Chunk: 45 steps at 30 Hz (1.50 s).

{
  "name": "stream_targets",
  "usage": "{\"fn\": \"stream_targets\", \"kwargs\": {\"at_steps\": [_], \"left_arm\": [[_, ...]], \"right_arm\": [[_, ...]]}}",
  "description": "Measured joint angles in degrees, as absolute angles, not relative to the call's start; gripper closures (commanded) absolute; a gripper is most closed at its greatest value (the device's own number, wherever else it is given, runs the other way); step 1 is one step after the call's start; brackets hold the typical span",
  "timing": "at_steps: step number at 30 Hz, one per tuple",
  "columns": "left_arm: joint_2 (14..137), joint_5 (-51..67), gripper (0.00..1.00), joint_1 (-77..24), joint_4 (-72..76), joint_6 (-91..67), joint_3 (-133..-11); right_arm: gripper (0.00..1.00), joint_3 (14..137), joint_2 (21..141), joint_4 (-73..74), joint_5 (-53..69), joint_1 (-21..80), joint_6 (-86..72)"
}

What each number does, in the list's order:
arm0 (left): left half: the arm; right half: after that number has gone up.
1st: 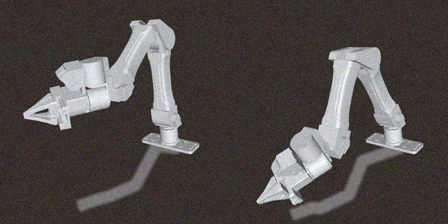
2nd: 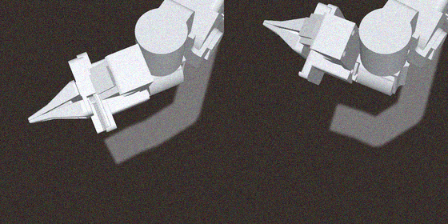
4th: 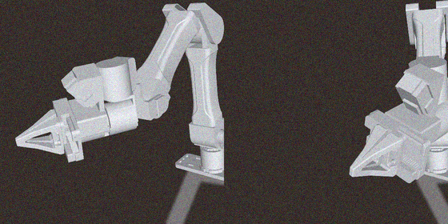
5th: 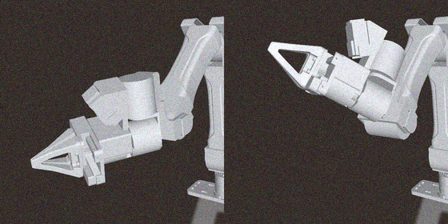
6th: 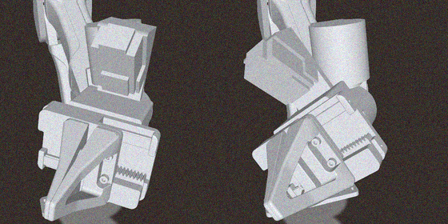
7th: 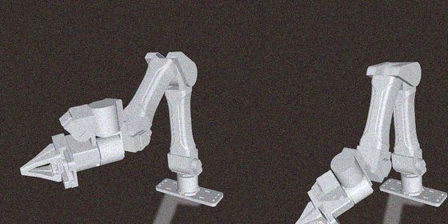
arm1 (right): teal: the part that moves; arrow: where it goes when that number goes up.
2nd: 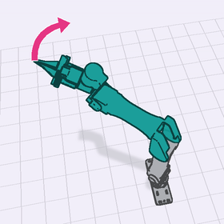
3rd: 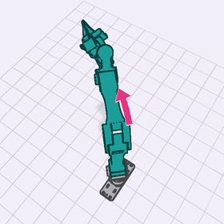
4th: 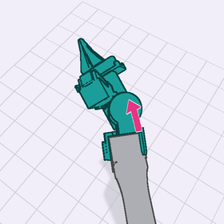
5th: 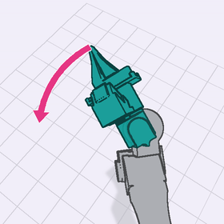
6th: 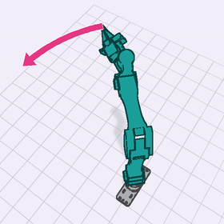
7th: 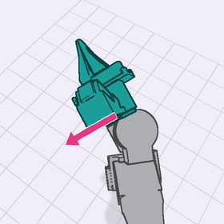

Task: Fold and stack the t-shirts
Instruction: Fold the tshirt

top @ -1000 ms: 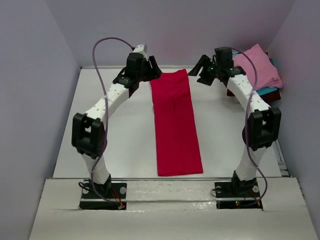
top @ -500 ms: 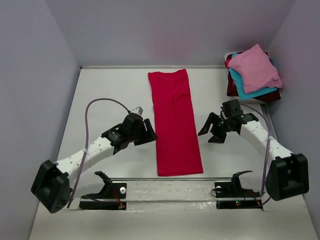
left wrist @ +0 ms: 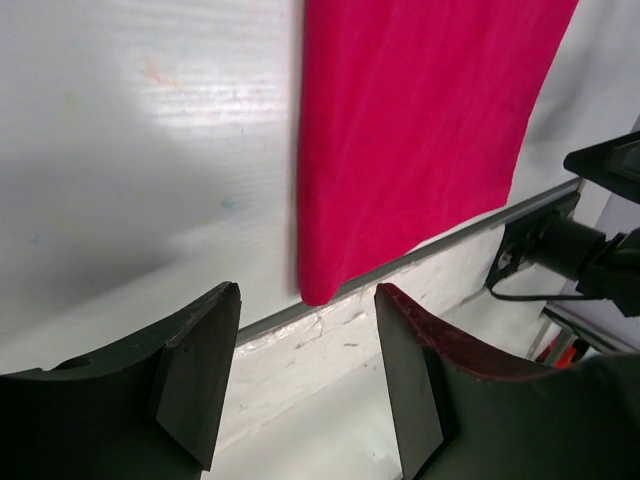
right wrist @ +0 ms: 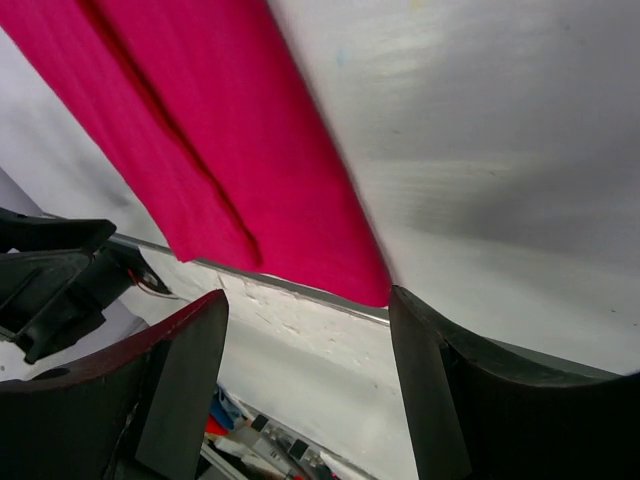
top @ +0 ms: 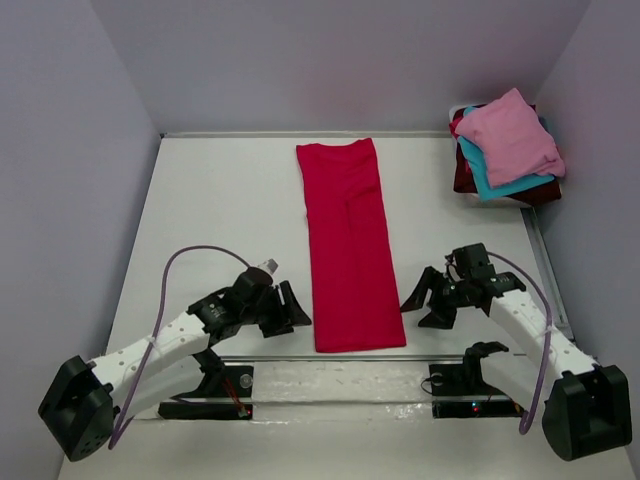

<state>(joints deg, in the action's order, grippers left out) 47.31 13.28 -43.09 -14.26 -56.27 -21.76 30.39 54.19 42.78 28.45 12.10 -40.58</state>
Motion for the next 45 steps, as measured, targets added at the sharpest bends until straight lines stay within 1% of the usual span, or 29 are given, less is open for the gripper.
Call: {"fn": "stream_targets", "kwargs": {"at_steps": [5,12,24,37,45], "left_arm": [[49.54,16.93,0.33,-44.58,-10.98,-58.67,-18.87],[56.93,20.43,0.33,-45.52,-4.12,-59.68,-18.22],[58.24,23.46,0.33,-45.78,0.97,-61.58,-14.63],[65.76,28.21,0.32,-46.28,8.71,-61.56,-15.25],[68.86,29.54,0.32,-46.78,11.51,-61.41,-15.92]], "right_arm": [[0.29,24.86,52.18,42.37,30.15,12.10,-42.17],[0.29,22.31,53.30,40.21,32.18,12.10,-42.70],[0.30,16.38,54.41,36.25,38.02,12.10,-44.29],[0.34,14.11,55.48,31.90,41.06,12.10,-46.44],[0.35,14.31,58.63,29.32,41.85,12.10,-47.13]]}}
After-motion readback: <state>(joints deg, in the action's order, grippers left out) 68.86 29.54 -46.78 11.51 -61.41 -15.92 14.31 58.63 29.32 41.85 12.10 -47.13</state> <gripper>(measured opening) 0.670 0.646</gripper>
